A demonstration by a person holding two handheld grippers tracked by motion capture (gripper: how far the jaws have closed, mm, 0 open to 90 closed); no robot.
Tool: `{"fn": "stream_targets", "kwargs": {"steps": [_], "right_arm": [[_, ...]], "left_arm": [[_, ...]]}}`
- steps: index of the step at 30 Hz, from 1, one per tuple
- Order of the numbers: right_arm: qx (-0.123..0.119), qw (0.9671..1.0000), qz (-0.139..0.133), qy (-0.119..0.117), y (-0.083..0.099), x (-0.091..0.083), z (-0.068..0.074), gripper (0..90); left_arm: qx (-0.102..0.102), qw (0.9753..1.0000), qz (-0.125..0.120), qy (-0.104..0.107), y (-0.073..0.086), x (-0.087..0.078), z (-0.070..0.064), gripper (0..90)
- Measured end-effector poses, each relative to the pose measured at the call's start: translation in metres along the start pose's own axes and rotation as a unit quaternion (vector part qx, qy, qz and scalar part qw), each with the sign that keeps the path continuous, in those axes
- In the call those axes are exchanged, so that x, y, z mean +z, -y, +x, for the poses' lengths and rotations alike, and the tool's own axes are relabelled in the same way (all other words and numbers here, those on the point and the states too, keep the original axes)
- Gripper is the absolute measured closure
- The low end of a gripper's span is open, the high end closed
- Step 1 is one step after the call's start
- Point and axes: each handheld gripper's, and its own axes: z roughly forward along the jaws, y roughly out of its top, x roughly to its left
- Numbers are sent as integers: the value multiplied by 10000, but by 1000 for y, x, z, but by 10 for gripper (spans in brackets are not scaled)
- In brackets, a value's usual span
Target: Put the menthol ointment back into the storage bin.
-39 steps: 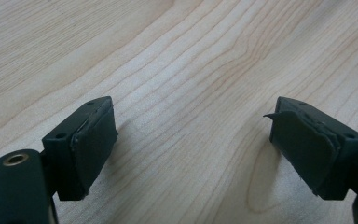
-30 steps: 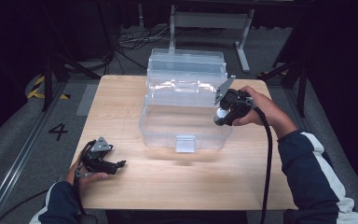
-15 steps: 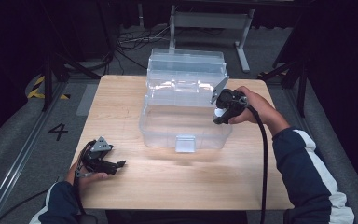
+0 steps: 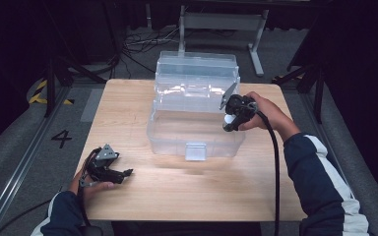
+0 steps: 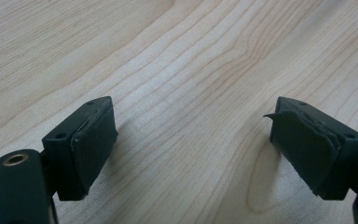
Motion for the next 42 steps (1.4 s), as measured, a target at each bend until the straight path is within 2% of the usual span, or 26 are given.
{"fn": "stream_targets", "kwargs": {"steps": [7,13,24,42], "right_arm": [[3,10000,36,-53,-2,6,-2,505],[-47,9997,180,-182,-3,15,-1,505],[-54,9986,398,-354,5,39,1,505],[-44,9964,612,-577,20,52,0,504]], "left_arm": [[3,10000,0,-1,0,0,0,147],[0,10000,0,-2,0,0,0,147],[0,10000,-1,-3,0,0,0,147],[-1,10000,-1,-3,0,0,0,147]]}}
